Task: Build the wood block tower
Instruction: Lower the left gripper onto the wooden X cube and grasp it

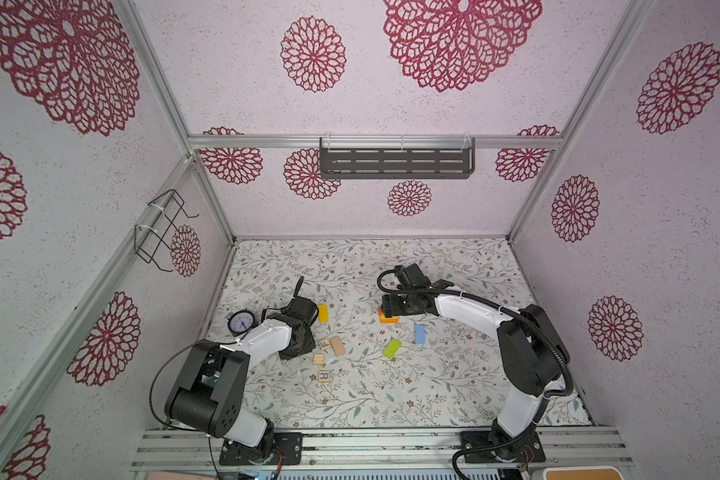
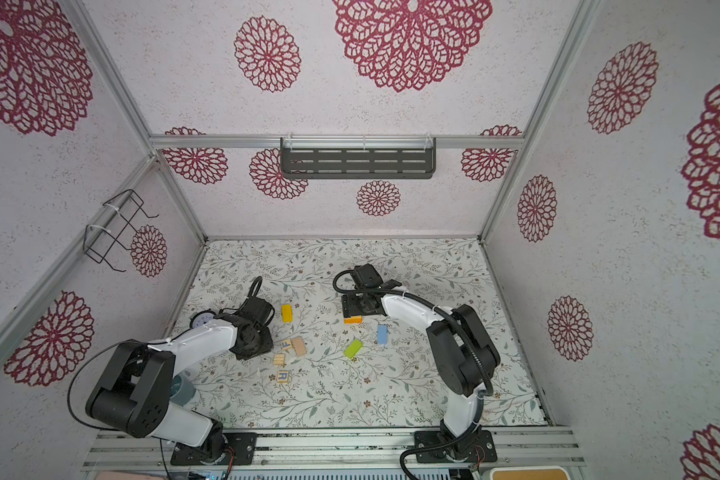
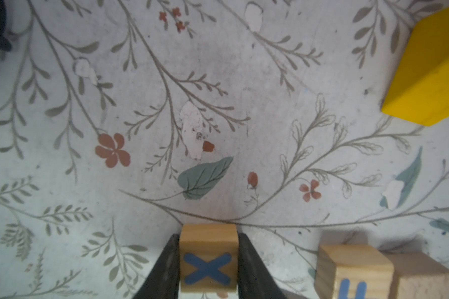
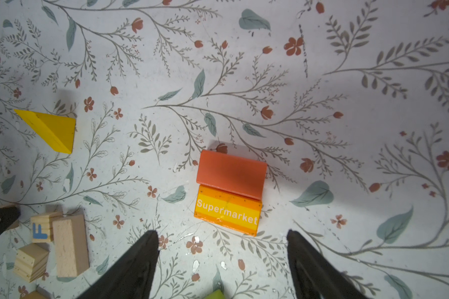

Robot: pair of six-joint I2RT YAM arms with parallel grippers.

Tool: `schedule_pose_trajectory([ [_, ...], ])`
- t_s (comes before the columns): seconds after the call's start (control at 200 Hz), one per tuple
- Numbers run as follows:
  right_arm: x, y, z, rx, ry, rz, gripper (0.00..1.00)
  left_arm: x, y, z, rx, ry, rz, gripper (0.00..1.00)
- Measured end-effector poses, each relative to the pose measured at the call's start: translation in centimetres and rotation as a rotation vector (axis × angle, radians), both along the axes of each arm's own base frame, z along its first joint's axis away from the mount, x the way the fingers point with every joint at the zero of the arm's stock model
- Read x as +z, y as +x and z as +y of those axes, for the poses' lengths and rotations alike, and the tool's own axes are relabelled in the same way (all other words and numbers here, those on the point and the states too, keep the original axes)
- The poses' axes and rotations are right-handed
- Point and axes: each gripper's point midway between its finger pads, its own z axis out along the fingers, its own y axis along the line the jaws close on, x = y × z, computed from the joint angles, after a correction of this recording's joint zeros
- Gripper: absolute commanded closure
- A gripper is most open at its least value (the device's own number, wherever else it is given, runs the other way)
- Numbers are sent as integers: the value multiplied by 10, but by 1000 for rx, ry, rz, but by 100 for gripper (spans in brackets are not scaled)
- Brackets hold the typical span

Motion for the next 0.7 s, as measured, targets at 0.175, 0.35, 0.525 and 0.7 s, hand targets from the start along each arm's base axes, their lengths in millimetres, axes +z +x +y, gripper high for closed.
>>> schedule_pose_trajectory([
  [0.175,0,0,0,-1,0,0,17,2,1,0,-3,0,2,75],
  [0.35,0,2,-4,-10,3,-2,15,20,9,-3,-4,-6,-22,75],
  [0.525,-8,-2,-18,-38,16,12,15,56,23,-15,-34,-20,-79,75],
  [0.7,-14,-6,-48,-106,35,17,14,85,35,-37,-86,-35,-123,74],
])
